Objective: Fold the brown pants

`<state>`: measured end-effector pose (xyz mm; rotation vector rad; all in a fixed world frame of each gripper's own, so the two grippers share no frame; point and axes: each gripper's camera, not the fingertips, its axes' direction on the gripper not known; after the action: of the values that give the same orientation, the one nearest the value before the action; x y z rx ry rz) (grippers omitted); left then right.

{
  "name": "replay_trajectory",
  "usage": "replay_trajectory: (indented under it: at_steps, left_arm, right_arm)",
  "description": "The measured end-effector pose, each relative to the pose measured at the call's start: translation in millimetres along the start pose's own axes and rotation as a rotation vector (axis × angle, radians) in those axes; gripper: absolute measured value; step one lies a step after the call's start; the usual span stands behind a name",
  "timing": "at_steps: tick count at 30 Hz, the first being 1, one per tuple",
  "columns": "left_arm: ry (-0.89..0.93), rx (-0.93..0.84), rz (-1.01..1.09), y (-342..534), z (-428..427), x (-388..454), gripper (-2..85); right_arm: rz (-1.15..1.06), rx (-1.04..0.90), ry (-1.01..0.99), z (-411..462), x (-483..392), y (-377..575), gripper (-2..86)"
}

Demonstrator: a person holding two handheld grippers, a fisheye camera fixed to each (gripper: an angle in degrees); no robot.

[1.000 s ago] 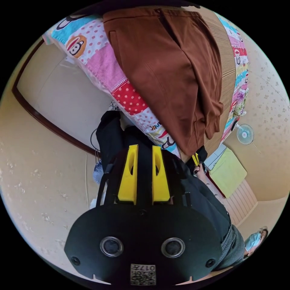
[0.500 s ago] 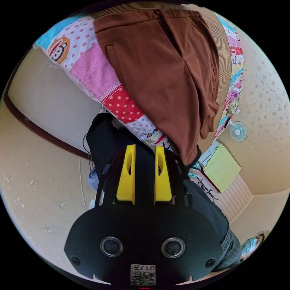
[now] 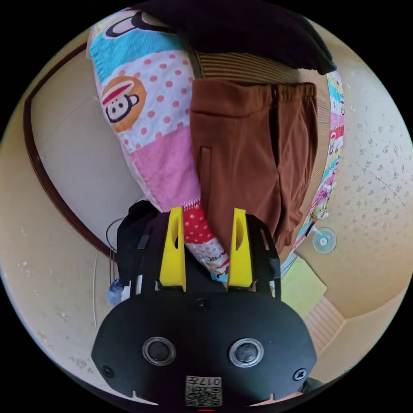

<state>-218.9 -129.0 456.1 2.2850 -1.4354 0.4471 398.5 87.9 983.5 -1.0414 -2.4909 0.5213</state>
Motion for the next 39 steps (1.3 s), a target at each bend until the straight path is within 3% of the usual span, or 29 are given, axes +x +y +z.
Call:
replay_trajectory:
  at_steps: [2, 5, 8, 11, 22, 27, 35, 39]
  left_arm:
    - [0.041, 0.034, -0.003, -7, 4, 2, 13.3]
    - [0.125, -0.096, 0.001, -15, 36, 3, 6.2]
    - [0.154, -0.225, 0.068, -15, 46, 5, 4.9]
    - [0.328, -0.315, 0.231, -11, 33, 4, 4.8]
    - [0.313, -0.230, 0.211, 41, -16, -25, 4.6]
    - [0.280, -0.184, 0.207, 50, -13, -13, 4.6]
    - [0.223, -0.060, 0.400, 64, -35, 90, 4.3]
    - [0.177, 0.061, 0.602, 47, -44, 211, 4.2]
  right_arm:
    - [0.007, -0.019, -0.061, -1, -2, 2, 0.6]
    - [0.000, -0.070, -0.011, -3, -8, -6, 0.8]
    - [0.001, -0.161, 0.199, 7, -9, -17, 1.3]
    - [-0.002, -0.190, 0.441, 28, -1, -25, 3.0]
    - [-0.104, -0.155, 0.894, 134, 77, -86, 9.4]
    - [-0.112, -0.105, 1.065, 152, 109, -95, 4.8]
    - [-0.545, -0.336, 0.989, 211, 74, -85, 0.6]
    - [-0.848, -0.483, 1.026, 325, 36, -73, 0.6]
